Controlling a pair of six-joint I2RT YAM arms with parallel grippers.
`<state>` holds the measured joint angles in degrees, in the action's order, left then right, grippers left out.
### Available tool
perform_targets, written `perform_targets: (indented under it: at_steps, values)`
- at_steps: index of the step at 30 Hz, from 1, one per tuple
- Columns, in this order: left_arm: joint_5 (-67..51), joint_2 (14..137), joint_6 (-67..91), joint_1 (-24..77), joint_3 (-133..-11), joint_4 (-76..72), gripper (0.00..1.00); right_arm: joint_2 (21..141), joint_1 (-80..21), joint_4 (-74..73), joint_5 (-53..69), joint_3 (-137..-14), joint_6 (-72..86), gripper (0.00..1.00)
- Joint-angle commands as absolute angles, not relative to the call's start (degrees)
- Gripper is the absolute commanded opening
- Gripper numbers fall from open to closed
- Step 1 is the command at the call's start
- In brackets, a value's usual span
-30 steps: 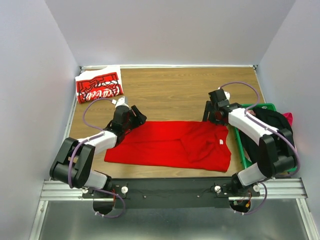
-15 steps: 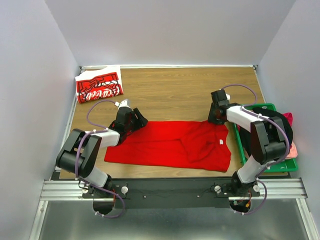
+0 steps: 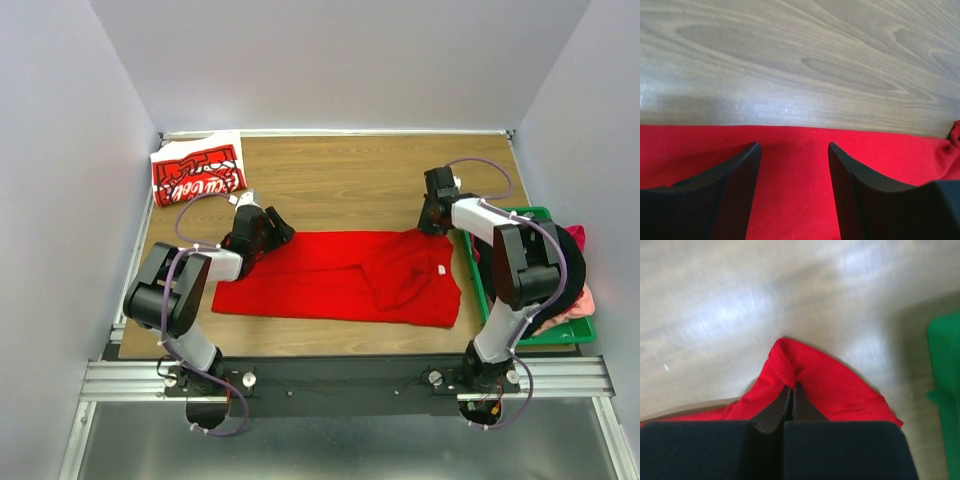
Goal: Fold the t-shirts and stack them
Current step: Fold the tshirt
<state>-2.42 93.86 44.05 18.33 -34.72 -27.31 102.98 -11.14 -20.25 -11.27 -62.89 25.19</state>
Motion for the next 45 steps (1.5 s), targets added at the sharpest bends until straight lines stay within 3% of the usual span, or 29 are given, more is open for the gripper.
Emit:
perform_targets:
  at_steps: [1, 10, 12, 13, 15, 18, 22, 29, 37, 45]
  values:
    - [-2.1, 97.4, 42.5, 17.2, -37.4, -25.8, 0.64, 107.1, -9.8, -19.5, -9.8, -68.5, 24.5, 0.00]
    - [4.7, 99.2, 36.5, 16.4, -49.9, -18.9, 0.64, 112.2, -9.4, -19.8, -6.5, -78.7, 22.2, 0.04]
    - [5.3, 98.5, 35.4, 16.8, -52.2, -18.2, 0.64, 110.6, -9.4, -20.2, -5.2, -79.5, 21.5, 0.23]
    - [5.8, 97.4, 34.4, 17.1, -52.6, -17.8, 0.64, 109.8, -9.3, -20.6, -4.7, -79.5, 21.2, 0.46]
    - [7.4, 96.2, 33.1, 18.4, -54.3, -16.6, 0.64, 106.5, -9.4, -21.4, -4.7, -78.3, 20.9, 0.59]
    - [8.3, 94.7, 30.2, 24.1, -55.6, -14.3, 0.65, 100.8, -9.3, -23.0, -4.9, -74.1, 20.8, 0.68]
    - [7.5, 92.9, 30.0, 29.5, -54.5, -14.4, 0.64, 92.3, -9.3, -24.3, -4.9, -65.7, 21.4, 0.69]
    - [2.0, 91.5, 31.2, 41.8, -53.2, -16.6, 0.62, 81.5, -9.4, -25.8, -1.4, -52.8, 24.2, 0.55]
    - [-1.5, 95.3, 34.2, 50.6, -54.1, -18.2, 0.61, 84.0, -9.3, -24.3, -1.8, -48.2, 24.6, 0.48]
    - [-1.3, 98.3, 34.8, 52.1, -55.5, -18.3, 0.61, 86.9, -9.3, -21.6, -1.1, -48.5, 23.6, 0.47]
